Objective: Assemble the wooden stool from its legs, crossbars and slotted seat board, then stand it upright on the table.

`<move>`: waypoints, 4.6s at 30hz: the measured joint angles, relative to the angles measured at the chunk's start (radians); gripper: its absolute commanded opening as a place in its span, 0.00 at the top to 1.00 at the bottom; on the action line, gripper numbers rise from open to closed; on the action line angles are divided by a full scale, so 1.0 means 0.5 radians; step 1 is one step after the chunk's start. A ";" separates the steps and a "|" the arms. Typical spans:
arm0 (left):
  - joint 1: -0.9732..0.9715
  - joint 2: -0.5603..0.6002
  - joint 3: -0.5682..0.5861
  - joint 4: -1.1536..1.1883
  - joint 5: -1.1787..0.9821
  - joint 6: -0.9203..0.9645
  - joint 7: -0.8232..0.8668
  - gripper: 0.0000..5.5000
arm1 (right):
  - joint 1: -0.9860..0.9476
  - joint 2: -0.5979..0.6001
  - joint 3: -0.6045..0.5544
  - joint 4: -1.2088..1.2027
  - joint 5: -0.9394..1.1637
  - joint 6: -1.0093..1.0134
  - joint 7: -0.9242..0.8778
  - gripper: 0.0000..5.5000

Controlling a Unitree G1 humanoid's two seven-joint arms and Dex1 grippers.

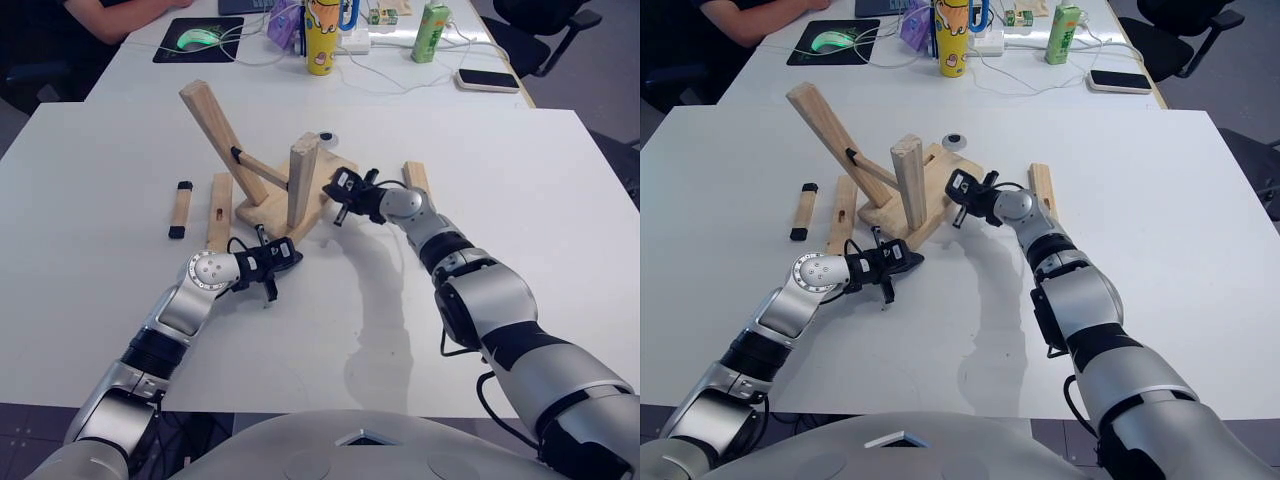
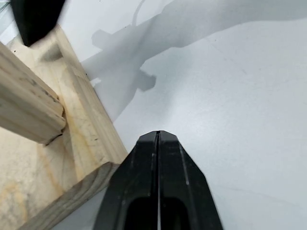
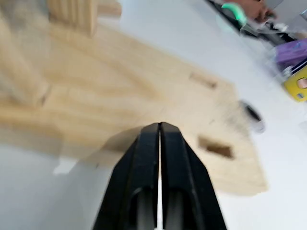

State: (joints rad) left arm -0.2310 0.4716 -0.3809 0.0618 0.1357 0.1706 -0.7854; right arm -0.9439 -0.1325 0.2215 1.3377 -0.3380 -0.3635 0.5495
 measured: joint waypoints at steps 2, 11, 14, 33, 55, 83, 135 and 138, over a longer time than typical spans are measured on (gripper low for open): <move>0.000 -0.001 0.000 0.000 0.001 0.001 0.001 0.99 | -0.020 0.002 0.054 -0.008 -0.028 0.032 -0.012 1.00; -0.045 0.016 0.064 0.134 0.060 -0.052 0.114 0.99 | -0.135 -0.051 0.355 -0.059 -0.238 0.134 0.094 1.00; -0.060 0.009 0.065 0.174 0.065 -0.085 0.116 0.99 | -0.162 -0.078 0.442 -0.079 -0.257 0.141 0.145 1.00; -0.108 -0.086 0.209 0.227 0.069 -0.074 0.307 0.99 | 0.150 -0.209 0.134 -0.092 0.126 -0.098 0.260 1.00; 0.148 0.128 0.618 -0.406 -0.717 0.248 -0.147 0.76 | 0.344 -0.129 -0.290 -0.139 0.452 -0.123 0.167 1.00; -0.186 -0.186 0.711 0.563 -0.633 -0.296 0.116 0.68 | 0.562 -0.061 -0.277 -0.346 0.533 -0.118 0.222 1.00; -0.368 0.300 0.517 0.518 -0.581 -0.299 -0.880 0.52 | 0.372 -0.756 0.373 -0.963 -0.011 0.069 0.612 1.00; 0.042 0.469 0.479 0.054 -0.664 0.091 -0.956 0.52 | 0.482 -0.825 0.362 -1.202 0.087 0.217 0.746 1.00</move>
State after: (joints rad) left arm -0.2100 0.7059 -0.1415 0.0888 -0.1961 0.2161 -1.2633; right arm -0.7027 -0.5448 0.4023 0.7369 -0.2943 -0.2551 0.9226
